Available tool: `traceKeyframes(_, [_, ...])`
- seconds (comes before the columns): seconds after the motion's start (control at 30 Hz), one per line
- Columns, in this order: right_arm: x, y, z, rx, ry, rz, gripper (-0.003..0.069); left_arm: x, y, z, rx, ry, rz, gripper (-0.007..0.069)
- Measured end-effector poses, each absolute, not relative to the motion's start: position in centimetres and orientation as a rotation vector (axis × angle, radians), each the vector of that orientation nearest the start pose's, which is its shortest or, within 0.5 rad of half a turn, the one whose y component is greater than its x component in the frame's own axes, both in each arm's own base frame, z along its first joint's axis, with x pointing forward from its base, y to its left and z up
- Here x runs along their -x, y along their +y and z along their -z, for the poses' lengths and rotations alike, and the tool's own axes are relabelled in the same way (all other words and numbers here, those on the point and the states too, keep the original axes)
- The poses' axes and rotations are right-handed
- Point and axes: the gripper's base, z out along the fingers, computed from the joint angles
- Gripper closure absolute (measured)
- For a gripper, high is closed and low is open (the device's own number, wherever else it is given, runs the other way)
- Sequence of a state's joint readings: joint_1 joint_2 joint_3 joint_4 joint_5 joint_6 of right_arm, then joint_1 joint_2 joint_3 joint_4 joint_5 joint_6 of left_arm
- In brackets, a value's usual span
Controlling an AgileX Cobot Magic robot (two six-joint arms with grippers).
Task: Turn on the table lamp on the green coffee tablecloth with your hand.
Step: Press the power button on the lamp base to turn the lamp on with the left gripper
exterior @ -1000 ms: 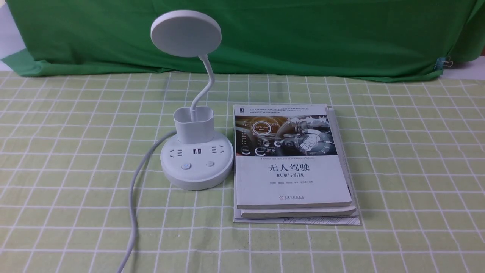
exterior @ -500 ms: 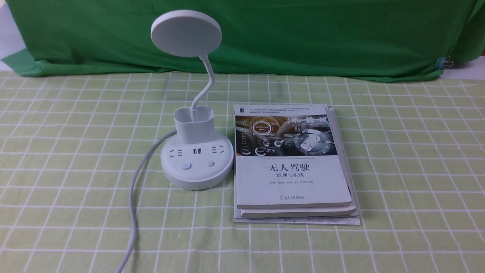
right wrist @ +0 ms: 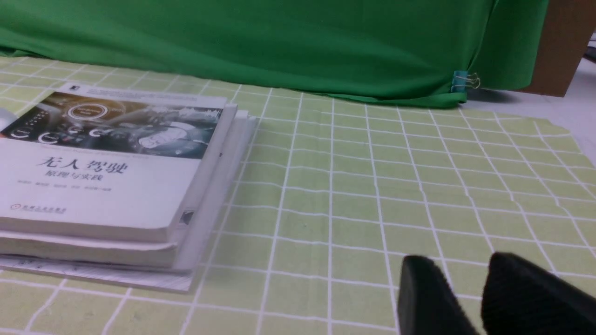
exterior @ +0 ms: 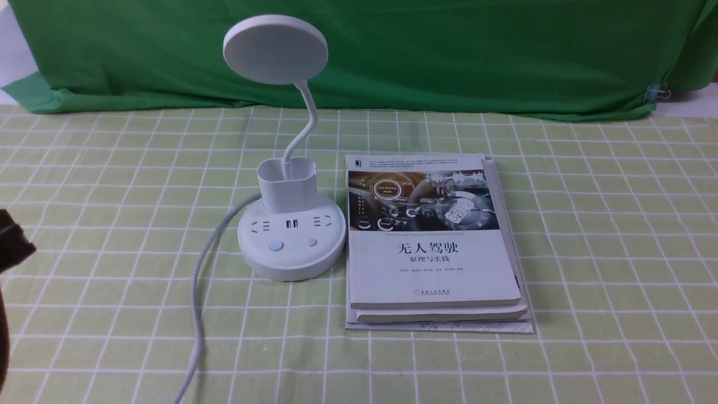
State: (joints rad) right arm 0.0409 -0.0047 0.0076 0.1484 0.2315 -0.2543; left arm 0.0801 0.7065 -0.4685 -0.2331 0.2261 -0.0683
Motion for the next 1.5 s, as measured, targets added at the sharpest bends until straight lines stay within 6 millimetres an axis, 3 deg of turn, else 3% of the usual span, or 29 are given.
traceKeyframes(0.2, [-5.5,0.5,-19.0,0.154,1.709,0.022,0.0414,-17.5,1.1,-27.3,0.442,1.922,0.232,0.0606])
traceKeyframes(0.43, [-5.5,0.5,-19.0,0.154,1.709,0.022,0.0414,-20.3,0.5,-23.9,0.356,2.191,0.203,0.0606])
traceKeyframes(0.5, [-5.5,0.5,-19.0,0.154,1.709,0.022,0.0414,-22.4,-1.2,-23.1,0.187,2.330,0.223,0.0606])
traceKeyframes(0.6, [-5.5,0.5,-19.0,0.154,1.709,0.022,0.0414,-23.8,-3.0,-22.9,0.014,2.353,0.226,0.0606])
traceKeyframes(0.63, [-5.5,0.5,-19.0,0.154,1.709,0.022,0.0414,-24.9,-4.8,-23.0,-0.117,2.328,0.226,0.0606])
traceKeyframes(0.67, [-5.5,0.5,-19.0,0.154,1.709,0.022,0.0414,-25.2,-5.3,-23.0,-0.152,2.318,0.224,0.0606])
traceKeyframes(0.73, [-5.5,0.5,-19.0,0.154,1.709,0.022,0.0414,-26.7,-8.8,-22.4,-0.328,2.221,0.209,0.0606])
traceKeyframes(0.87, [-5.5,0.5,-19.0,0.154,1.709,0.022,0.0414,-28.1,-11.9,-20.8,-0.396,2.091,0.173,0.0606])
traceKeyframes(1.17, [-5.5,0.5,-19.0,0.155,1.709,0.023,0.0414,-30.5,-14.2,-17.0,-0.250,1.987,0.219,0.0606])
traceKeyframes(1.5, [-5.5,0.5,-19.0,0.154,1.709,0.022,0.0414,-30.7,-15.0,-16.2,-0.299,2.070,0.280,0.0606])
